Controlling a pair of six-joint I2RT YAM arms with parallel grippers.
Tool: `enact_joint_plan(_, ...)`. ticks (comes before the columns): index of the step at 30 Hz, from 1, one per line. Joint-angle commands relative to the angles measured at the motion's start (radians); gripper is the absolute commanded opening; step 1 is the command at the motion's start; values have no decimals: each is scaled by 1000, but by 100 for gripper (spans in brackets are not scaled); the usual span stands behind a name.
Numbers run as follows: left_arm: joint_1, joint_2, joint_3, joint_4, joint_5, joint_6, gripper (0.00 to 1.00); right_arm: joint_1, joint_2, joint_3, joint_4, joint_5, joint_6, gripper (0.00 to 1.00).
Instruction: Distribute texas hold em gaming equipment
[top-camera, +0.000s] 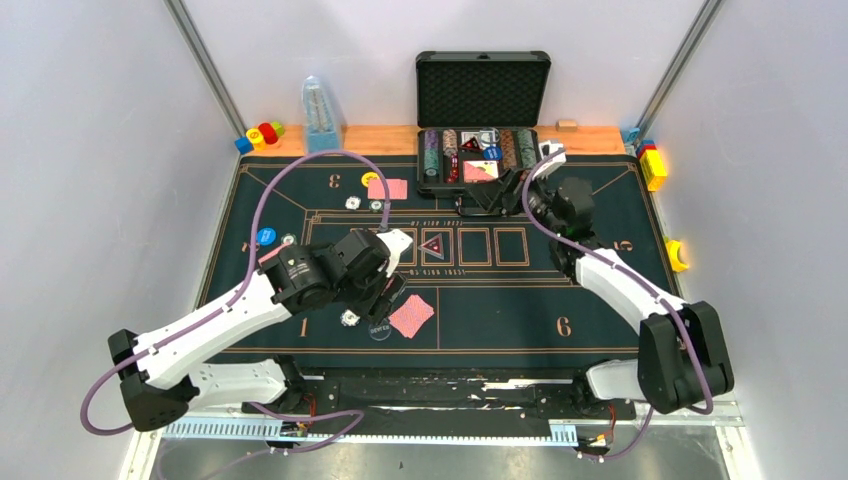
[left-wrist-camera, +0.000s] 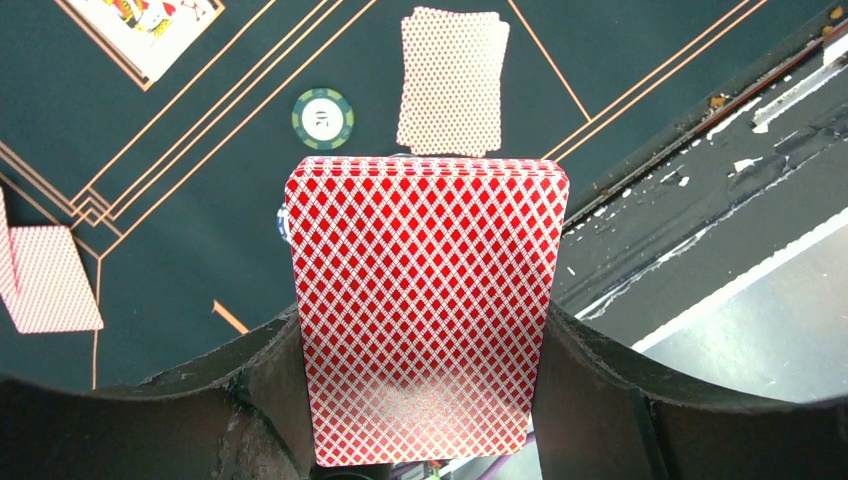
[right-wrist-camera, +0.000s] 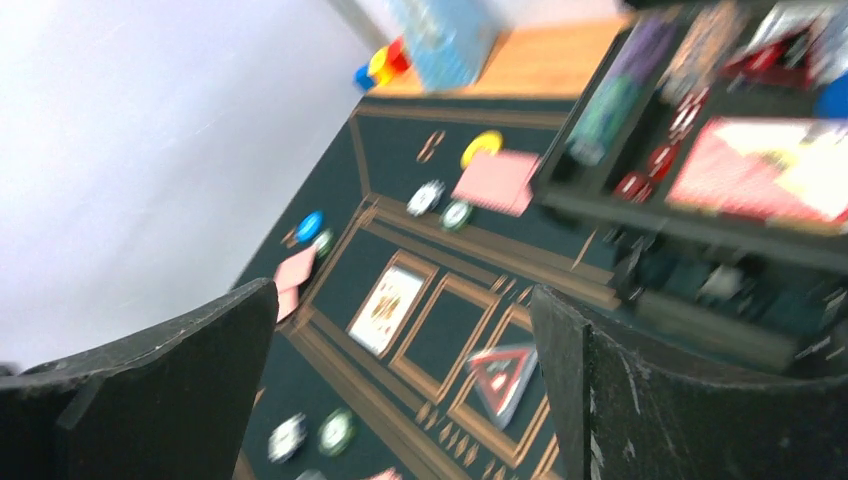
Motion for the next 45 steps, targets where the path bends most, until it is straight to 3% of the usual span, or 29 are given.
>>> enact_joint_plan(1,2,-20,-20,80,50,48,0,-9,-43,-28,-209,-273,271,100)
enact_joint_plan(6,3,-11,-29,100,62,55,0,115,-10,10,-373,-357,281,96)
enact_joint_plan(14,3,13,-41,127,95,67,0,308,103,63,-243,-446,353,92)
enact_joint_plan(26,2,22,-46,137,103,72,0,374,114,82,-228,-465,364,89)
enact_joint_plan(45,2,8,-52,146,100,73,0,493,310,188,-243,-585,396,81)
